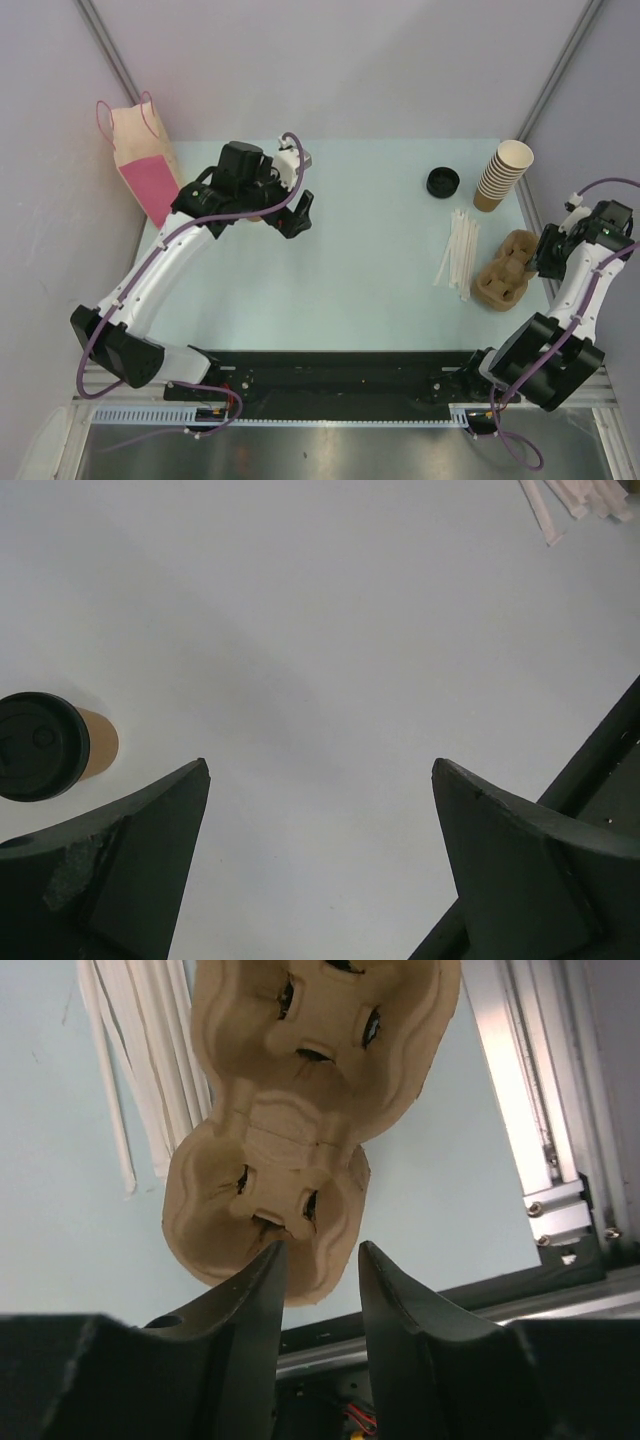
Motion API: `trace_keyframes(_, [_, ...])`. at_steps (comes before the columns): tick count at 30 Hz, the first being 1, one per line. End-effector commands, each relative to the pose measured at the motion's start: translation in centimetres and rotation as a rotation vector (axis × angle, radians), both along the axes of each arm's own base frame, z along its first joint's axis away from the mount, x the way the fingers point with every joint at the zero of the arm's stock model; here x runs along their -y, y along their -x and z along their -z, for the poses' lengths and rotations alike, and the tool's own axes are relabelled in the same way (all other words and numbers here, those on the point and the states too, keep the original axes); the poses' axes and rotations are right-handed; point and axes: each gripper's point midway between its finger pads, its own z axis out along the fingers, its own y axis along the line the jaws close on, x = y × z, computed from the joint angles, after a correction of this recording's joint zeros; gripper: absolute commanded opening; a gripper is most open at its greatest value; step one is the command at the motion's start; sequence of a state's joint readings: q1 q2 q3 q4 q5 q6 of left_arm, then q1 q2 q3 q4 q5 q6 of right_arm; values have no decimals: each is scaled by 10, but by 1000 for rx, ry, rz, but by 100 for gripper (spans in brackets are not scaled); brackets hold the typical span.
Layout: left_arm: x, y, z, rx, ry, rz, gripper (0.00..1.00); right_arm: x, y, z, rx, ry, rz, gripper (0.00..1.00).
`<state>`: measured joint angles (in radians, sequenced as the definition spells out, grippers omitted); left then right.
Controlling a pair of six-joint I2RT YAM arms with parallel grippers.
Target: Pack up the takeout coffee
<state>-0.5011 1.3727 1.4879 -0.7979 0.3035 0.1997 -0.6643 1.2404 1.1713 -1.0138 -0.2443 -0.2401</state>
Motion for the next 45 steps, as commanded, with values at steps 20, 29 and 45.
trace_keyframes(20, [6, 0, -10, 3, 27, 8, 98, 17, -17, 52, 23, -47, 90, 35])
trace_keyframes(29, [6, -2, -8, 1, 21, 7, 98, 13, -19, 61, 14, -87, 83, 30])
trace_keyframes(45, [6, -3, -7, -2, 19, 2, 98, 11, -17, 50, 43, -64, 59, 20])
